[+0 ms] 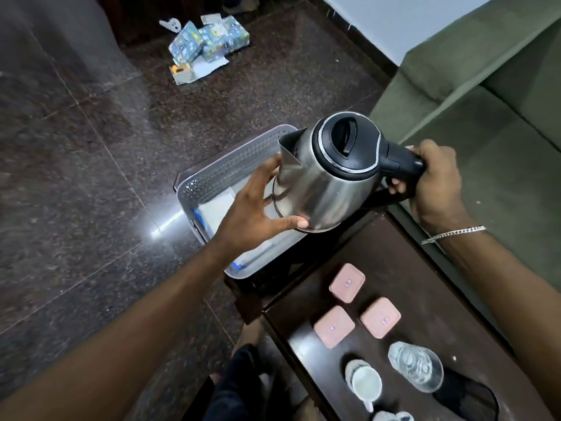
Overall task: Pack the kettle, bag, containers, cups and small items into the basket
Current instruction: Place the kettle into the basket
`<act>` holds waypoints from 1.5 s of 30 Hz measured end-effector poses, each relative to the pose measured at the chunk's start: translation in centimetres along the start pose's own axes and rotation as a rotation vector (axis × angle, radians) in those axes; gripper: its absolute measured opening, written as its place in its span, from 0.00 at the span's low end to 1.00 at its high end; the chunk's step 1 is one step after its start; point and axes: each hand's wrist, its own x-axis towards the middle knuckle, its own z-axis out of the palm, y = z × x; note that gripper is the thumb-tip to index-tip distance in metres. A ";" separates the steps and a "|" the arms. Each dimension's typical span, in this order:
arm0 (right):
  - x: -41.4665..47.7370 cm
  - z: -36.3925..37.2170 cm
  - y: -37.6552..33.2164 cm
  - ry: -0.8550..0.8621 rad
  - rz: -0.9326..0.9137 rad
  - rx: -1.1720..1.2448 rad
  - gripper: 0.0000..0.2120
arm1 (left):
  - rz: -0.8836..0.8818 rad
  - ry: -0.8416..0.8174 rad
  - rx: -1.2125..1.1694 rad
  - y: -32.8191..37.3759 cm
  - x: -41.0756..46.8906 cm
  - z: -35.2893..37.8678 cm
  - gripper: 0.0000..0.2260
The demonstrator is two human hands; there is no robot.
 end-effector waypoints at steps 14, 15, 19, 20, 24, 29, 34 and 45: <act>4.4 6.2 7.7 0.012 0.170 0.089 0.16 | -0.184 -0.001 0.037 -8.7 1.1 -3.0 0.48; 4.4 6.2 8.1 0.002 0.167 0.079 0.17 | -0.197 -0.006 0.037 -9.1 1.0 -2.9 0.48; 4.8 5.8 8.9 0.012 0.162 0.080 0.16 | -0.239 -0.027 0.050 -10.0 1.0 -2.4 0.49; 5.0 5.7 9.1 0.015 0.160 0.090 0.16 | -0.248 -0.027 0.049 -10.0 1.1 -2.4 0.50; 5.4 5.3 9.2 0.031 0.146 0.067 0.15 | -0.285 -0.037 0.019 -9.3 1.5 -2.2 0.48; 5.0 5.0 8.4 -0.022 0.076 -0.082 0.18 | -0.299 -0.079 0.156 -9.4 1.5 -2.7 0.50; 3.2 4.3 6.5 0.122 -0.276 -0.537 0.08 | -0.309 -0.177 0.558 -9.7 1.8 -4.6 0.39; -10.3 18.8 11.2 -0.409 -0.088 -0.903 0.09 | -0.758 -0.309 1.128 -9.5 3.3 -7.4 0.40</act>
